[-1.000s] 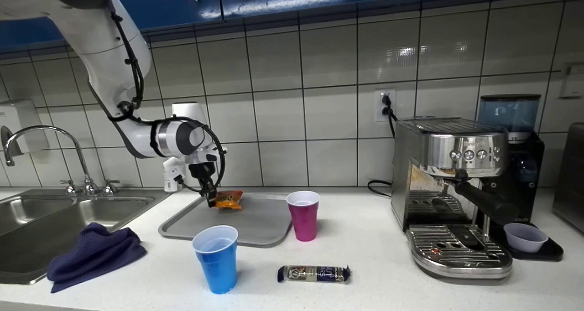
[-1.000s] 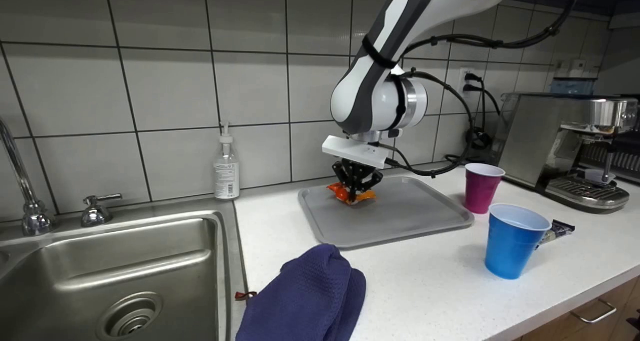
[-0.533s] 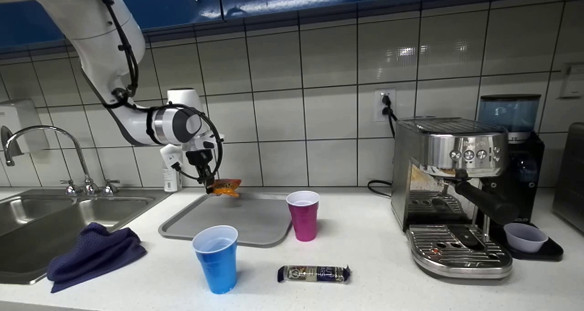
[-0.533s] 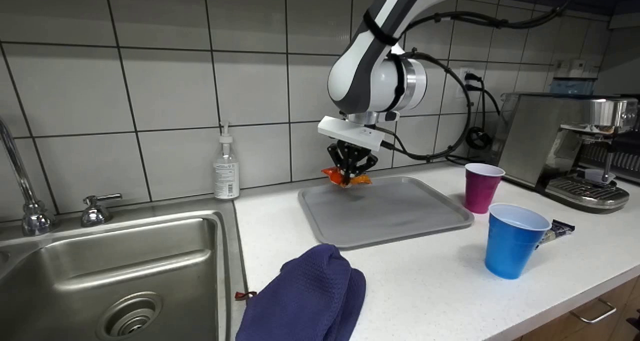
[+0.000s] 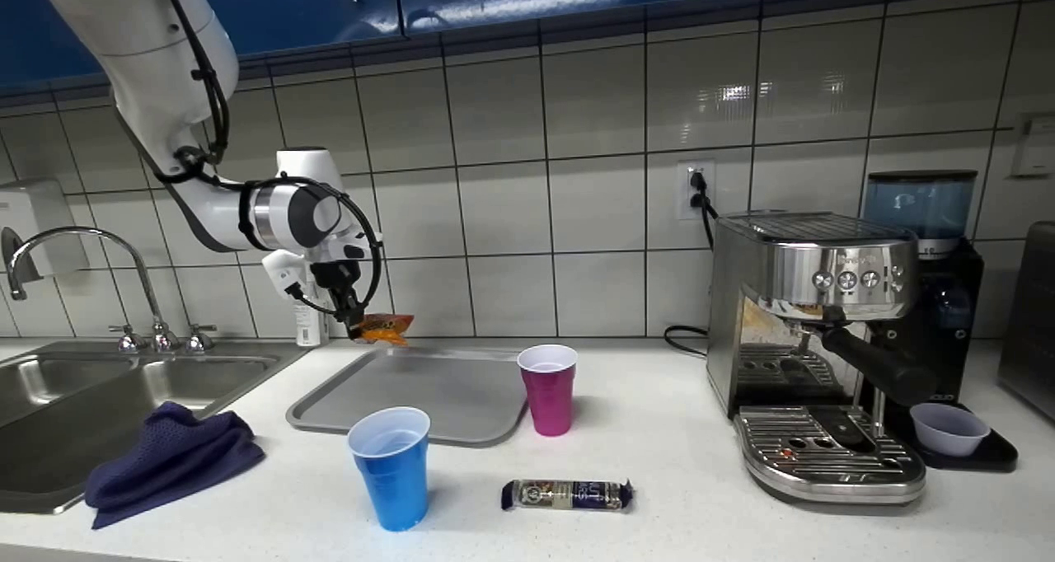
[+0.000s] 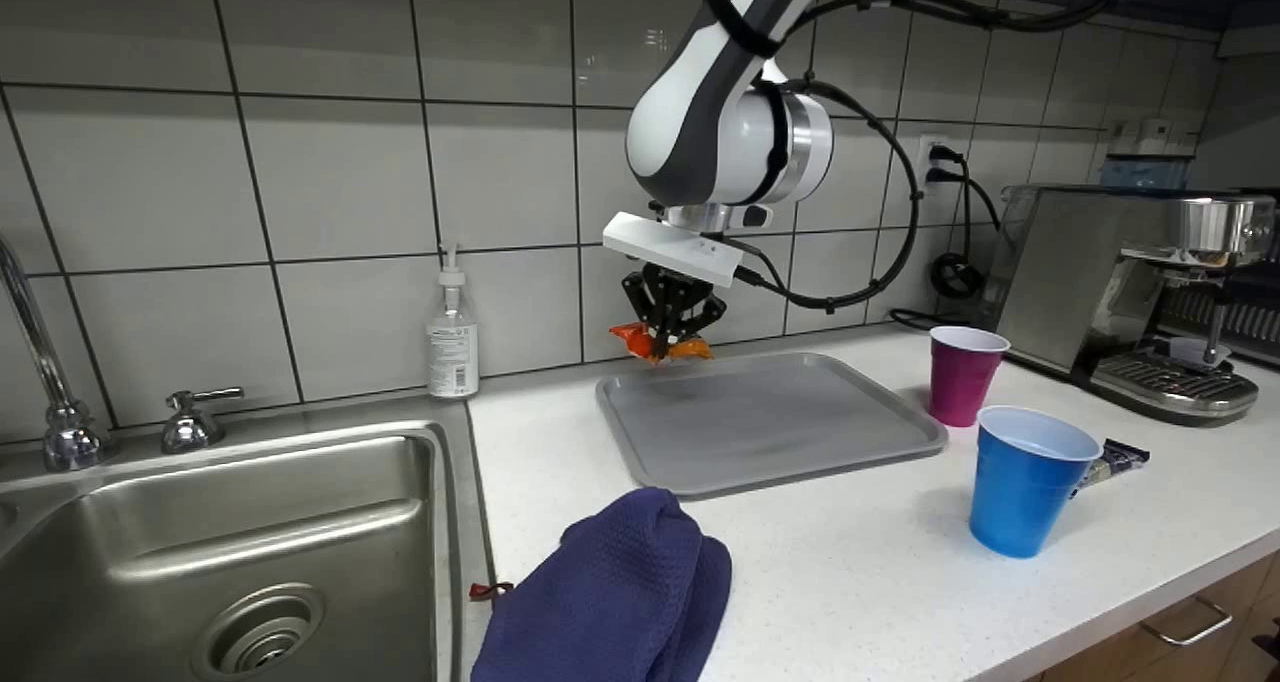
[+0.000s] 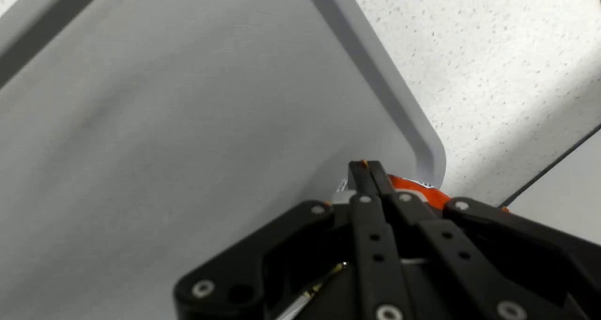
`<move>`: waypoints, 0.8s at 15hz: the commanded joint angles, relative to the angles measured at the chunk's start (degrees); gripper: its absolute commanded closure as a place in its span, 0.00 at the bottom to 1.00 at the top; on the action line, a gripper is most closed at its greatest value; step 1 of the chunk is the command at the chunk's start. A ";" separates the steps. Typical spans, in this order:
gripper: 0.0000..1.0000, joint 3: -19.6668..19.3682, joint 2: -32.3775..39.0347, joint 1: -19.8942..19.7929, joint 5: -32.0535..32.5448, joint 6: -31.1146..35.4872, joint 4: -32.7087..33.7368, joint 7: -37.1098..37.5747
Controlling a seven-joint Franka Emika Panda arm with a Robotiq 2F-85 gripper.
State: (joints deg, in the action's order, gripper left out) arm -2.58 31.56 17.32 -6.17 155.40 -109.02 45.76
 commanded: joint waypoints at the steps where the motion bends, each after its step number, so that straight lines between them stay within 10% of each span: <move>1: 1.00 1.11 -2.54 1.20 1.04 0.71 -2.30 -0.63; 12: 1.00 3.51 -3.18 5.65 2.21 0.19 -3.87 -0.50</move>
State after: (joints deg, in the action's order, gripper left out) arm -0.22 30.27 22.90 -4.69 155.59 -110.81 45.76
